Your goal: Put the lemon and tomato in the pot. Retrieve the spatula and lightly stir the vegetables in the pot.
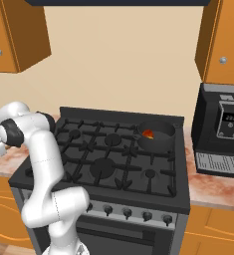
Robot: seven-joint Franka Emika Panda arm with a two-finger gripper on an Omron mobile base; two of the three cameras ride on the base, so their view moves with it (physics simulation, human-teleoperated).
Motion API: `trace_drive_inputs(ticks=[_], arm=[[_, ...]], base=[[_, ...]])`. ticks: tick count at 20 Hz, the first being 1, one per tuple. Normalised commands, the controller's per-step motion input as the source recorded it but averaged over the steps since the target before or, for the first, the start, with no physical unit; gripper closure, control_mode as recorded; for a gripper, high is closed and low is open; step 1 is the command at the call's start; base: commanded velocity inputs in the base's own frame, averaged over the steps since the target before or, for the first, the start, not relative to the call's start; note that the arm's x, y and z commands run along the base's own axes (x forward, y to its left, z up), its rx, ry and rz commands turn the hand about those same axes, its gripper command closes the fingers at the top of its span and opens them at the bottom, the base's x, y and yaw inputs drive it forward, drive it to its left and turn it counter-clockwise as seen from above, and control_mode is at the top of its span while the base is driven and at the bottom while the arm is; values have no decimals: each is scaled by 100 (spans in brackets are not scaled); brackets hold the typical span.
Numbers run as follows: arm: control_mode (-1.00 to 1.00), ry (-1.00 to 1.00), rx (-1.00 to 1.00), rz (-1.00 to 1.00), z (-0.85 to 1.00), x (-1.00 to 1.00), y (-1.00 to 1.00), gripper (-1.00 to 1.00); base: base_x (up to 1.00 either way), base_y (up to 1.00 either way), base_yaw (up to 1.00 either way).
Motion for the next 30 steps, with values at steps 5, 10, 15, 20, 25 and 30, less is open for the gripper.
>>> trace_drive_inputs(ticks=[5, 10, 15, 20, 25, 30], arm=[[-100, 0, 0, 0, 1, -4, 0, 100], [-100, 0, 0, 0, 36, -19, -8, 100], [-100, 0, 0, 0, 38, -17, -9, 100], [-100, -2, 0, 0, 76, -26, -42, 100], [-100, -2, 0, 0, 77, -37, -78, 100], [-100, 0, 3, -3, 52, -31, -93, 100]], base=[[0, 0, 0], [0, 0, 0], [0, 0, 0], [0, 0, 0], [0, 0, 0], [0, 0, 0]])
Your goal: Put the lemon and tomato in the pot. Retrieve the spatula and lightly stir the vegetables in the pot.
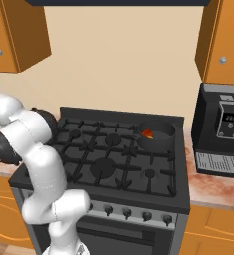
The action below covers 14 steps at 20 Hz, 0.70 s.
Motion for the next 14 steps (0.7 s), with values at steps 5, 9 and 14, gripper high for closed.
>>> trace_drive_inputs(ticks=[5, 9, 14], arm=[[-100, 0, 6, -6, 38, -26, -100, 100], [-100, 0, 11, -9, 33, -21, -100, 100], [-100, 0, 13, -7, 47, -2, -100, 100]], base=[[0, 0, 0], [0, 0, 0], [0, 0, 0]])
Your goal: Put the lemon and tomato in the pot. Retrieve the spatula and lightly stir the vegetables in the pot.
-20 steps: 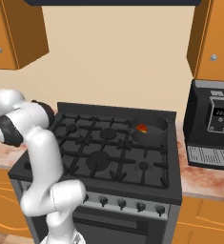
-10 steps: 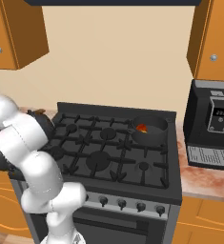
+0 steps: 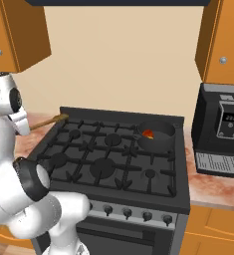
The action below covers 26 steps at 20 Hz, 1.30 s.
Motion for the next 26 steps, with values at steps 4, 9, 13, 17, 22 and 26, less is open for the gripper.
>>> trace_drive_inputs(ticks=[4, 9, 13, 17, 22, 26], arm=[[-100, 0, 14, -5, 44, 0, -100, 100], [-100, 0, 18, 0, 29, 0, -93, 100], [-100, 27, 10, 7, 45, 16, -85, 100], [-100, 39, 3, 13, 42, 37, -91, 100], [-100, 20, 0, 6, 20, 44, -76, 100], [-100, 1, 0, 4, -6, 13, -58, 100]], base=[[0, 0, 0], [0, 0, 0], [0, 0, 0], [0, 0, 0], [0, 0, 0], [0, 0, 0]])
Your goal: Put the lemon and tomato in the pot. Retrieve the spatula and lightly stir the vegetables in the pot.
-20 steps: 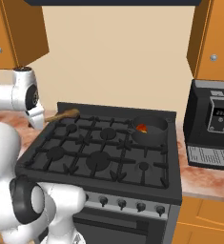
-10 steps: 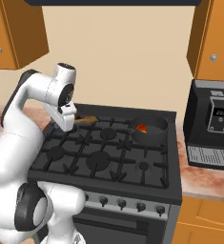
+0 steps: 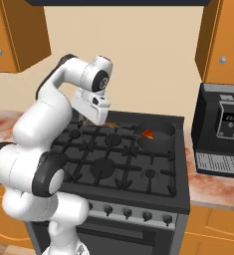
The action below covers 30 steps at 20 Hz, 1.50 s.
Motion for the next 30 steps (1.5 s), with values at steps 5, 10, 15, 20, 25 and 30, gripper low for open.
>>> trace_drive_inputs(ticks=[5, 10, 15, 20, 25, 30], arm=[[-100, 0, 0, 3, -1, 19, -39, 100], [-100, 0, 0, 0, 0, 20, -43, 100], [-100, 0, 1, 0, -5, 12, -54, 100], [-100, 0, 2, 0, -29, 9, -45, 100], [-100, -2, 0, 0, 0, 12, -4, 100], [-100, -2, 2, 0, 0, 50, -4, 100]], base=[[0, 0, 0], [0, 0, 0], [0, 0, 0], [0, 0, 0], [0, 0, 0], [0, 0, 0]])
